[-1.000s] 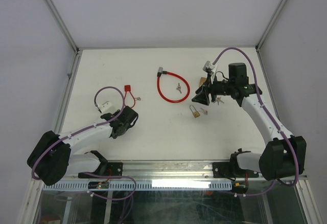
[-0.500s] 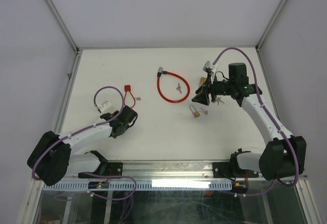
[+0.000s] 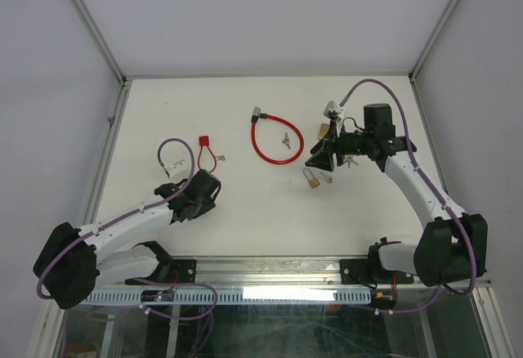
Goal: Lock with the key
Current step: Pick up the lock from the center of the board.
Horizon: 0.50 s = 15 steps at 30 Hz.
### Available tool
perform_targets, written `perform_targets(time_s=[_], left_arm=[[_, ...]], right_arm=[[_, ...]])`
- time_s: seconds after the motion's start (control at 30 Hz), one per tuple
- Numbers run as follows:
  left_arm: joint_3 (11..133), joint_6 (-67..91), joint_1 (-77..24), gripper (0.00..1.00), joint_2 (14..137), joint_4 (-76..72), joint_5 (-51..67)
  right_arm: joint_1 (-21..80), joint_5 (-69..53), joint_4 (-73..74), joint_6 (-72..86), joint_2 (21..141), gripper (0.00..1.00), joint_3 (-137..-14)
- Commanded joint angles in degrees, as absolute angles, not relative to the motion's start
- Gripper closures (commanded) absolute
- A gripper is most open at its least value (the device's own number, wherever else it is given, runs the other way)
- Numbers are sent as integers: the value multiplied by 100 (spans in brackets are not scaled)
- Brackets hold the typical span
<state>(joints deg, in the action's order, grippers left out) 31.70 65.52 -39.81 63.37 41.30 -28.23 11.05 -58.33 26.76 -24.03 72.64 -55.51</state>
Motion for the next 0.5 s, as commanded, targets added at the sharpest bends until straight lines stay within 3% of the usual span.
perform_targets(time_s=[0.0, 0.2, 0.47], left_arm=[[3800, 6442, -4624, 87, 6147, 3918, -2670], [4222, 6258, -5626, 86, 6653, 3364, -2821], [4260, 5596, -6198, 86, 7230, 1768, -2626]], right_arm=[[1134, -6304, 2150, -2170, 7244, 42, -5450], [1134, -6715, 1708, -1904, 7397, 42, -5186], [1136, -6917, 556, -1030, 7758, 42, -4724]])
